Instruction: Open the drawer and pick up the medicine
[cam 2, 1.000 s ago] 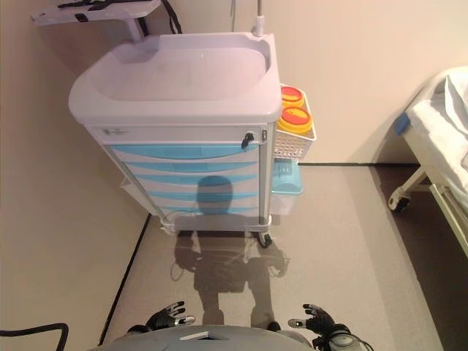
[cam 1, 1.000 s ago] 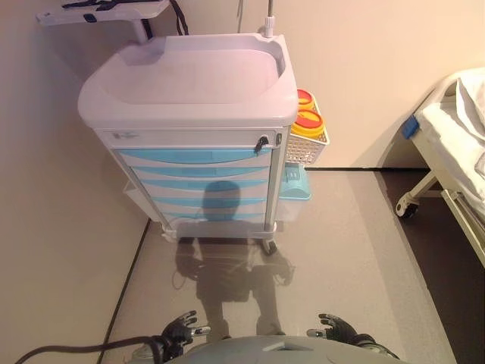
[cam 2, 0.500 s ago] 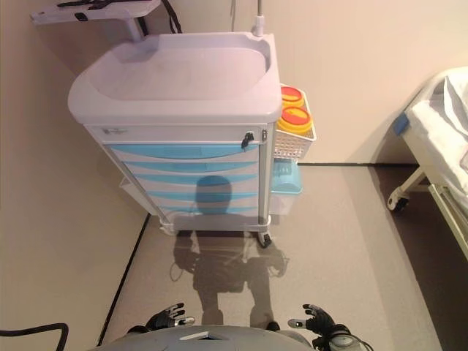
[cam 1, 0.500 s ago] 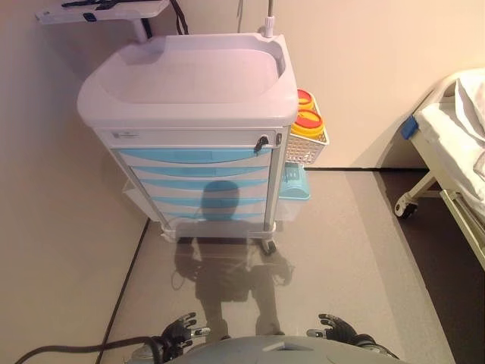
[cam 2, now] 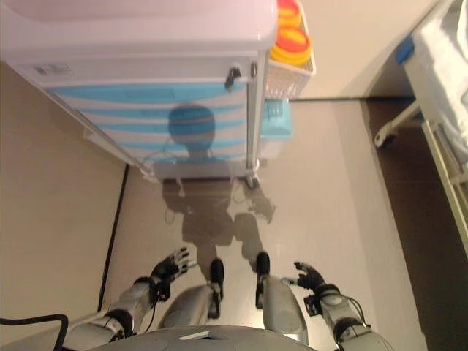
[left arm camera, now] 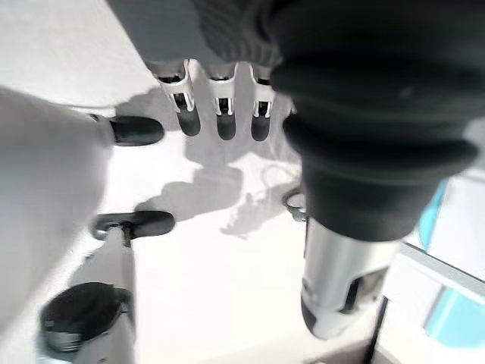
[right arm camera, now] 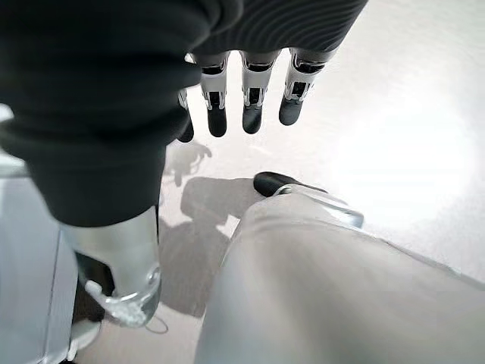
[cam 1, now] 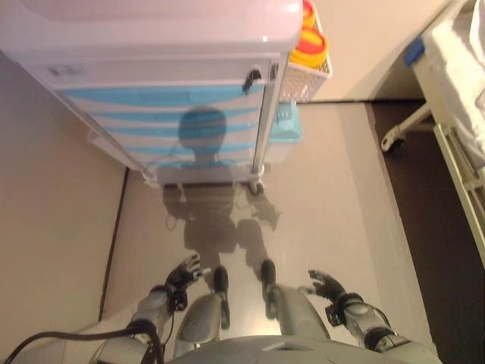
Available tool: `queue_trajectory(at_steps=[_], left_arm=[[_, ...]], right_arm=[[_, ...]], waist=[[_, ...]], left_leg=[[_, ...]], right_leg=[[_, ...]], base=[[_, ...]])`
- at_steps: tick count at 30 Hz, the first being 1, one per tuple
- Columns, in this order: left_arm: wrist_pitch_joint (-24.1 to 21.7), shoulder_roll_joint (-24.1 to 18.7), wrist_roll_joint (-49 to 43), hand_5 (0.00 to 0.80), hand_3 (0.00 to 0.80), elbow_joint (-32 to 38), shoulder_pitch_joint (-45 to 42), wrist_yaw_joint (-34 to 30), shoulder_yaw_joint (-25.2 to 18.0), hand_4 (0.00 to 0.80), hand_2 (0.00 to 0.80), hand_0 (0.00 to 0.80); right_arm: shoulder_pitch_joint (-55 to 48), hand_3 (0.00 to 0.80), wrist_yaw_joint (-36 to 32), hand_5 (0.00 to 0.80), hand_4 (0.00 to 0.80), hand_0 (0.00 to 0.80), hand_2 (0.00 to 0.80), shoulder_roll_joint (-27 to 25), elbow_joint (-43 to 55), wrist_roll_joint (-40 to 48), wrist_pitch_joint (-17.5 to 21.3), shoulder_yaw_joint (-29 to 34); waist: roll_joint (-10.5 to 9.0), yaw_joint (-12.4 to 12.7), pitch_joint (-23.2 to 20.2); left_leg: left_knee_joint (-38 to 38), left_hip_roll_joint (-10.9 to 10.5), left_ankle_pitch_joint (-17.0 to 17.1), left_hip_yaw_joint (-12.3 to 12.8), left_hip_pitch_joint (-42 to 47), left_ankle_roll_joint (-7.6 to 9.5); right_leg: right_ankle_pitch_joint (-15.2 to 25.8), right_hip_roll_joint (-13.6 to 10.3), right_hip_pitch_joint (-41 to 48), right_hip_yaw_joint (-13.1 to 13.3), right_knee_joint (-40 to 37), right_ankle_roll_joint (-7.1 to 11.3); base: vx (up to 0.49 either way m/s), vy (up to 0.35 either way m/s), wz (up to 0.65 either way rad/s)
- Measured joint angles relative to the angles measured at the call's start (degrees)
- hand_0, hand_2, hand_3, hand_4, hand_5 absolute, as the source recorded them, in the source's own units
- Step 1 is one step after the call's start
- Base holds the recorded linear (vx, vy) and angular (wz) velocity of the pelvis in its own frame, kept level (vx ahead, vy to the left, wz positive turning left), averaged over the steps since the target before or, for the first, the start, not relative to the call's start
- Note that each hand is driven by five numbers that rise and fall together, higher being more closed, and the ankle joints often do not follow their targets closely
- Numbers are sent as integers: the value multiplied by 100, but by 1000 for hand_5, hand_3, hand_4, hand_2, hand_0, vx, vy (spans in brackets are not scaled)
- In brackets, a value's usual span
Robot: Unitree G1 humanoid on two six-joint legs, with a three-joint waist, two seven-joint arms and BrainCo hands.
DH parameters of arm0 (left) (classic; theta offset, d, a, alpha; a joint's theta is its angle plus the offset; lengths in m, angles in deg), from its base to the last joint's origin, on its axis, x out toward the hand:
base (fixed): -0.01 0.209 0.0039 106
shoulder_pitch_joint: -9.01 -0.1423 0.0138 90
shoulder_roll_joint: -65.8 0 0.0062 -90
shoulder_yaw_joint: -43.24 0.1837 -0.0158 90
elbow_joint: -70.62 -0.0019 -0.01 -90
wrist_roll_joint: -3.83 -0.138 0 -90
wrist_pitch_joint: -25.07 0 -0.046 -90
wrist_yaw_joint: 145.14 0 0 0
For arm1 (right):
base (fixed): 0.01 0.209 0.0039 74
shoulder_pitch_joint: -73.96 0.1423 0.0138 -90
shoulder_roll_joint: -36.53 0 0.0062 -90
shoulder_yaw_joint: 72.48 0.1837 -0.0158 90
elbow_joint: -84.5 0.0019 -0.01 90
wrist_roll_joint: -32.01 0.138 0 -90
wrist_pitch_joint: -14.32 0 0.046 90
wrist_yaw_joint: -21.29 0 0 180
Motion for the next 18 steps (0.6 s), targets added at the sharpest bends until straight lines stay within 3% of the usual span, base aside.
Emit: queue_trajectory(at_steps=[5,11,18], left_arm=[[-128,-23,820,0,0,495,293,-41,-30,0,0,0],[-249,-47,2503,0,0,1132,828,-439,-107,0,0,0],[-379,-341,4562,0,0,1373,1706,-1486,-619,0,0,0]], right_arm=[[166,0,110,0,0,0,0,3,144,219,-42,-59],[352,0,252,0,0,0,0,-25,273,440,-125,-81],[440,0,252,0,0,0,0,-38,573,676,-98,-142]], waist=[[-141,-67,325],[-316,-230,563],[-524,-440,851]], left_leg=[[747,-15,-249,137,-707,85],[1490,74,-535,246,-1419,192],[2098,211,-800,371,-1916,312]], right_leg=[[-22,-9,-647,179,454,26],[34,49,-1183,340,696,117],[108,118,-1515,479,861,236]], base=[[-26,63,-16],[-24,75,-13],[-23,25,-13]])
